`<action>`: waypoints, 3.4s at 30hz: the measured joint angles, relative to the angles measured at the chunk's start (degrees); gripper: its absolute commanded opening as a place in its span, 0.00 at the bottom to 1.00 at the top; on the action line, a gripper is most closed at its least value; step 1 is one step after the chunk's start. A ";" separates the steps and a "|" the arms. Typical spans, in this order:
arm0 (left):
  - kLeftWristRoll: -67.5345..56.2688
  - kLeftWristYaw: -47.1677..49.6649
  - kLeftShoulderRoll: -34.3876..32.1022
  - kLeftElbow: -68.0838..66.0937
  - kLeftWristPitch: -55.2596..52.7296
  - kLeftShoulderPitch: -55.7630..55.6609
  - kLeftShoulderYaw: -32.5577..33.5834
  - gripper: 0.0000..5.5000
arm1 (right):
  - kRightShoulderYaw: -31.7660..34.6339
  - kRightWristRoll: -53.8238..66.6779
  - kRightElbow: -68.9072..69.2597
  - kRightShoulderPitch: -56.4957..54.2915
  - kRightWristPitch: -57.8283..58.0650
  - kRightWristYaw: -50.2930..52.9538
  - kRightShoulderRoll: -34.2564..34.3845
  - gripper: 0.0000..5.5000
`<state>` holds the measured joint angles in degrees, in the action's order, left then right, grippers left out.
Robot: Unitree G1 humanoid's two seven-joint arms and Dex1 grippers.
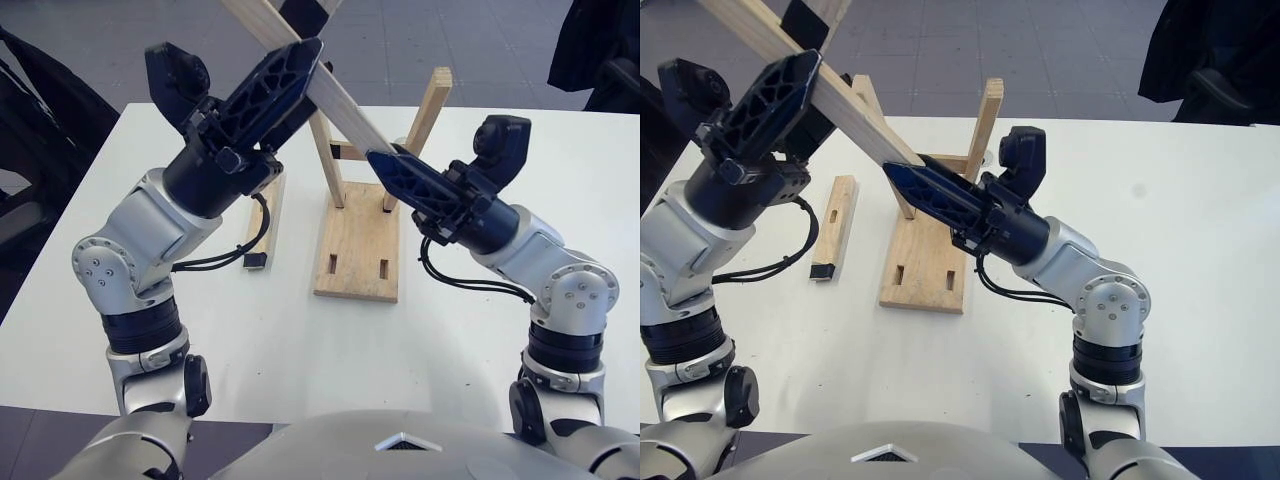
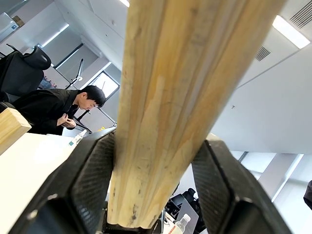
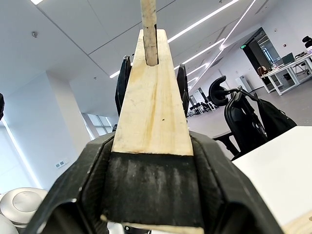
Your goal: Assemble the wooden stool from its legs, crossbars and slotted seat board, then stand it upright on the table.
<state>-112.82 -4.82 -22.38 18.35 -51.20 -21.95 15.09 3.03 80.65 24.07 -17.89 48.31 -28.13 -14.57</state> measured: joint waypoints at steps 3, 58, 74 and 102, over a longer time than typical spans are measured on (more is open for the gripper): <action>-0.03 -0.42 -0.62 0.00 -0.02 0.83 -0.07 0.42 | -0.42 -0.25 0.04 0.38 -0.07 0.00 -0.11 0.37; 68.92 -45.31 -5.73 0.33 25.71 18.30 -14.80 0.38 | -46.86 -82.47 -2.75 -8.12 -16.79 -10.36 -34.91 0.63; 77.85 -51.07 3.38 -9.55 41.83 18.89 -18.77 0.38 | -37.96 -94.22 -16.75 -3.69 -41.23 -14.14 -32.94 0.63; 83.52 -58.79 3.89 -23.99 48.64 15.11 -20.44 0.38 | -32.18 -102.81 -13.94 0.35 -40.57 -18.30 -27.73 0.63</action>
<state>-29.30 -63.61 -18.49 -5.65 -2.56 -6.84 -5.36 -29.15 -22.16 10.13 -17.54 7.74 -46.43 -42.29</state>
